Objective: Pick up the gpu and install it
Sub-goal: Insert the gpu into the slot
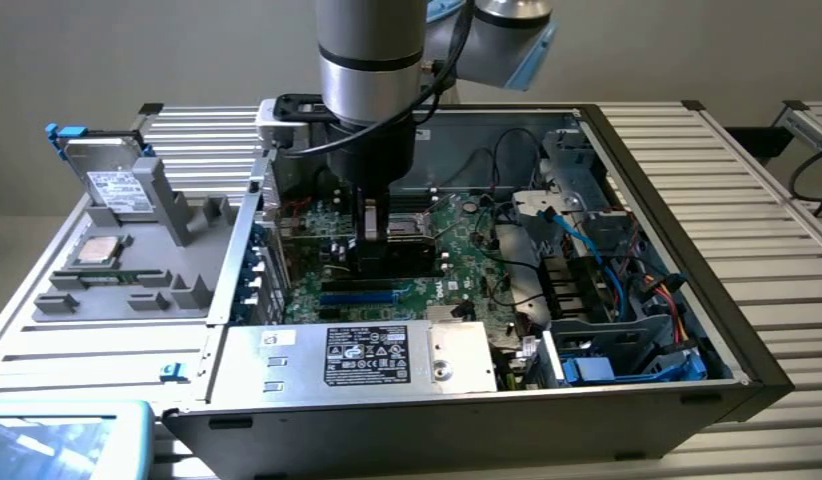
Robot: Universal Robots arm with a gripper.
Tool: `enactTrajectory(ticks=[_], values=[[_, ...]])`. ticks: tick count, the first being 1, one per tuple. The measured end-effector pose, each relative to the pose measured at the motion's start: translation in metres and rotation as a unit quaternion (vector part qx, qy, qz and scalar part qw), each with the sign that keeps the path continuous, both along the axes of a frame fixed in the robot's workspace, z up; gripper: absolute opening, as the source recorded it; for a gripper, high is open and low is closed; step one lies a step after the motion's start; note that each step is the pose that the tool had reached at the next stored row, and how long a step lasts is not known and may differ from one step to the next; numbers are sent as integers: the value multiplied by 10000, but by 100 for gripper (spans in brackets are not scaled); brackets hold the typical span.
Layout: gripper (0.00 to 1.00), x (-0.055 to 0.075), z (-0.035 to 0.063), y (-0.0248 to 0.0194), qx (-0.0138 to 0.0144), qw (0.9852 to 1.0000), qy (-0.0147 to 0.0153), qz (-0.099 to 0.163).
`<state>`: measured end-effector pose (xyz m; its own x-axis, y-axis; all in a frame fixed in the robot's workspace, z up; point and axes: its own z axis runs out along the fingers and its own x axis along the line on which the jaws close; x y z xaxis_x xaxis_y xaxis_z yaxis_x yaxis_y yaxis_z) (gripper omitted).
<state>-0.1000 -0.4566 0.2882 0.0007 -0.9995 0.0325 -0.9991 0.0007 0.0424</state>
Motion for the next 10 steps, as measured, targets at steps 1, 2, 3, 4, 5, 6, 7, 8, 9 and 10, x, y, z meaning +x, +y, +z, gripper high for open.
enactTrajectory(ticks=[1,2,3,4,5,6,7,8,9,10], values=[[28,0,0,0,0,10000,0,0],[28,0,0,0,0,10000,0,0],[28,-1,-1,0,1,10000,-2,0],[28,-6,-3,1,2,10000,-20,-1],[28,-13,-7,0,5,10000,-51,-1],[28,-21,-11,0,10,10000,-79,0],[28,-32,-17,0,19,9999,-108,-1],[28,-40,-22,0,27,9999,-128,-1],[28,-45,-29,1,34,9999,-143,-1],[28,-54,-37,1,40,9999,-155,0]])
